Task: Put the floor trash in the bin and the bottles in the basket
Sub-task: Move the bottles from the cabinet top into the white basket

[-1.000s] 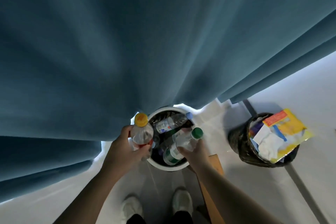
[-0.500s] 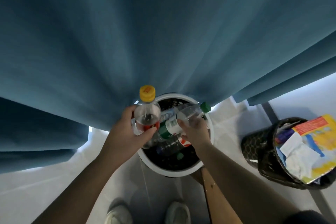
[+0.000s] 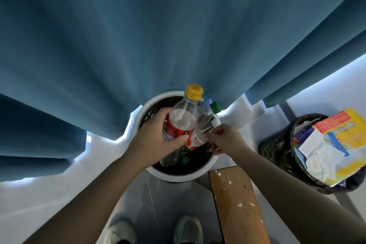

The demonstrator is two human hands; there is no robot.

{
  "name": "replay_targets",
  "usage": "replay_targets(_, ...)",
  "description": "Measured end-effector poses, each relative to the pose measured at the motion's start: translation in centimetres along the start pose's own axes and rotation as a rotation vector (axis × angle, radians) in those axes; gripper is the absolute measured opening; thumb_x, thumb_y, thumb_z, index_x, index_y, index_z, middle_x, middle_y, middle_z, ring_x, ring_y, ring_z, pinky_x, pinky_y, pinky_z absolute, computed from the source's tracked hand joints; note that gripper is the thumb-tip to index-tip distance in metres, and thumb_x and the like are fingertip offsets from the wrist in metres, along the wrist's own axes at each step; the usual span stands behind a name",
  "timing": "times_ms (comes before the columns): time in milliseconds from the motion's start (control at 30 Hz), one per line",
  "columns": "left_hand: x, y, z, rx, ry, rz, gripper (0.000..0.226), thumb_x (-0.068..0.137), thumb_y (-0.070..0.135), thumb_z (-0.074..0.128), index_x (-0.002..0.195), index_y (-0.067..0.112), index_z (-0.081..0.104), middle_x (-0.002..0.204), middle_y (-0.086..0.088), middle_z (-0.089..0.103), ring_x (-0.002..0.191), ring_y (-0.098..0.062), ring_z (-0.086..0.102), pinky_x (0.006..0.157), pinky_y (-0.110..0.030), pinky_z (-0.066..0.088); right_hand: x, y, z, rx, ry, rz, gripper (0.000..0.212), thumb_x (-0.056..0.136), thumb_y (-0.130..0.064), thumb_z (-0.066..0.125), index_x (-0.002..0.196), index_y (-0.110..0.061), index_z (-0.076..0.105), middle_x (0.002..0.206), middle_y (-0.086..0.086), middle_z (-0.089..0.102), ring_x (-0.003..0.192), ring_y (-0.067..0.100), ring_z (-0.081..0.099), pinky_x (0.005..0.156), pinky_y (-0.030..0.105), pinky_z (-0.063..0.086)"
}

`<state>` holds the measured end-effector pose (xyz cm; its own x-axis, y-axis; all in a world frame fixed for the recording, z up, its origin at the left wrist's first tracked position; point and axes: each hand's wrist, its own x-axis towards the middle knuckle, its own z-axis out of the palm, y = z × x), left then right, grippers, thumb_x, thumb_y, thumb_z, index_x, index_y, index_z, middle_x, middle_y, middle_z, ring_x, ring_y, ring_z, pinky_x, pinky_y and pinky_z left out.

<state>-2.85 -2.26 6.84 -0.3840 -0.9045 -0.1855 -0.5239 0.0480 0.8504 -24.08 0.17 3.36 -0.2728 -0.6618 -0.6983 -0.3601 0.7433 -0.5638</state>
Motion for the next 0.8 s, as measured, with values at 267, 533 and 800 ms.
replay_targets(267, -0.3, -0.7, 4.8, 0.379, -0.152, 0.067, 0.072, 0.073, 0.054, 0.067, 0.134, 0.035, 0.033, 0.132, 0.012, 0.044, 0.115, -0.011, 0.049, 0.089, -0.033, 0.049, -0.6, 3.7, -2.3, 0.253, 0.001, 0.041, 0.012, 0.096, -0.007, 0.048, 0.102, -0.001, 0.056, 0.078, 0.012, 0.065, 0.062, 0.022, 0.065, 0.053, 0.028, 0.057)
replay_targets(533, 0.7, -3.7, 8.1, 0.717, -0.208, 0.069, 0.078, 0.081, 0.048, 0.063, 0.145, 0.031, 0.022, 0.141, 0.005, 0.037, 0.125, -0.017, 0.042, 0.096, -0.036, 0.044, 0.8, 3.9, -2.6, 0.388, 0.057, 0.086, 0.017, 0.1, -0.017, 0.043, 0.104, -0.012, 0.06, 0.1, 0.011, 0.06, 0.088, 0.024, 0.063, 0.066, 0.033, 0.057)
replay_targets(800, -1.5, -6.1, 5.5, 0.65, 0.167, 0.044, 0.045, 0.083, 0.052, 0.04, 0.108, 0.018, 0.056, 0.112, -0.001, 0.053, 0.102, -0.019, 0.053, 0.085, -0.038, 0.047, 1.8, 3.7, -1.7, 0.195, 0.047, -0.002, 0.029, 0.097, -0.021, 0.05, 0.125, -0.013, 0.054, 0.112, 0.003, 0.057, 0.104, 0.021, 0.055, 0.088, 0.033, 0.045)
